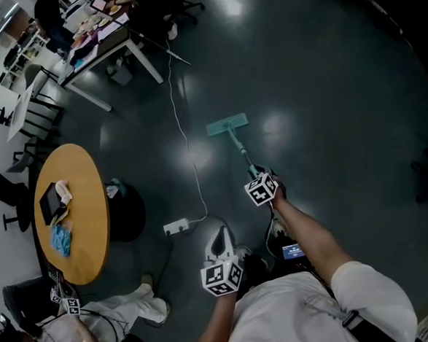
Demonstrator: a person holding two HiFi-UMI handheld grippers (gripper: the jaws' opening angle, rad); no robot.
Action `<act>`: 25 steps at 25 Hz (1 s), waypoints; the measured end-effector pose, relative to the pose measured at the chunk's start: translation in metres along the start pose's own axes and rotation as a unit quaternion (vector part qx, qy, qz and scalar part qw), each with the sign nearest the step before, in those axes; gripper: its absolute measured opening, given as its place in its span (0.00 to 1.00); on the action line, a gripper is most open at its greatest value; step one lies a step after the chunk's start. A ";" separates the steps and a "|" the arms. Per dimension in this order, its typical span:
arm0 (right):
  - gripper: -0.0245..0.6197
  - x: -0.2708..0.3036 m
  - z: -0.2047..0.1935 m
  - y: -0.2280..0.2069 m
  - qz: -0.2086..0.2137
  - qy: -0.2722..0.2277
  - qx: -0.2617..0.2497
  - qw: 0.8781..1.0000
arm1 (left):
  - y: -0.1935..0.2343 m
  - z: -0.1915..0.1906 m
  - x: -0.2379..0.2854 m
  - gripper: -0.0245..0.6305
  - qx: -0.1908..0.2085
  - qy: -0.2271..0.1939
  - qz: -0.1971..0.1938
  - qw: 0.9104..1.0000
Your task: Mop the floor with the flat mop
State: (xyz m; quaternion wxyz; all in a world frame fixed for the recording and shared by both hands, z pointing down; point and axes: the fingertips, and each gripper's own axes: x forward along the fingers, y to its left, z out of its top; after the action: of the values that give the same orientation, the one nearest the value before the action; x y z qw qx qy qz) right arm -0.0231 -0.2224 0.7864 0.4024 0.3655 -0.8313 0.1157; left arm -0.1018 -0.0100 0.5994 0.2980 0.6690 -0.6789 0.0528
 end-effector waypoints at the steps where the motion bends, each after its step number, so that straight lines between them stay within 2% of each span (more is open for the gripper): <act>1: 0.22 -0.006 -0.004 0.001 0.002 0.001 -0.001 1.000 | 0.004 0.001 -0.001 0.04 -0.001 -0.002 0.001 1.000; 4: 0.22 -0.041 -0.034 0.009 0.018 0.012 -0.013 1.000 | 0.011 0.001 -0.003 0.04 -0.003 -0.006 0.000 1.000; 10: 0.22 -0.167 -0.109 0.011 0.040 0.062 -0.015 0.997 | 0.012 0.007 -0.010 0.04 -0.001 -0.014 -0.019 1.000; 13: 0.22 -0.217 -0.132 0.011 0.040 0.089 -0.005 0.995 | 0.010 0.010 -0.012 0.04 0.002 -0.018 -0.025 1.000; 15: 0.22 -0.229 -0.138 0.017 0.036 0.093 0.002 0.995 | 0.012 0.009 -0.012 0.04 0.004 -0.015 -0.026 1.000; 18: 0.22 -0.217 -0.137 0.030 0.036 0.081 0.017 0.996 | 0.014 0.004 -0.012 0.04 0.001 -0.010 -0.024 1.000; 21: 0.22 -0.175 -0.125 0.040 0.034 0.070 0.011 0.997 | 0.012 0.001 -0.013 0.04 -0.001 -0.006 -0.021 1.000; 25: 0.22 -0.092 -0.075 0.033 0.021 0.035 0.001 0.999 | 0.013 -0.001 -0.019 0.04 -0.006 -0.002 -0.007 1.000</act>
State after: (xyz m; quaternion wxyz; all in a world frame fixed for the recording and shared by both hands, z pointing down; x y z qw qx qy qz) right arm 0.0355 -0.1151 0.7692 0.4282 0.3442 -0.8241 0.1378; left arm -0.1152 0.0084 0.5950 0.3010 0.6723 -0.6748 0.0449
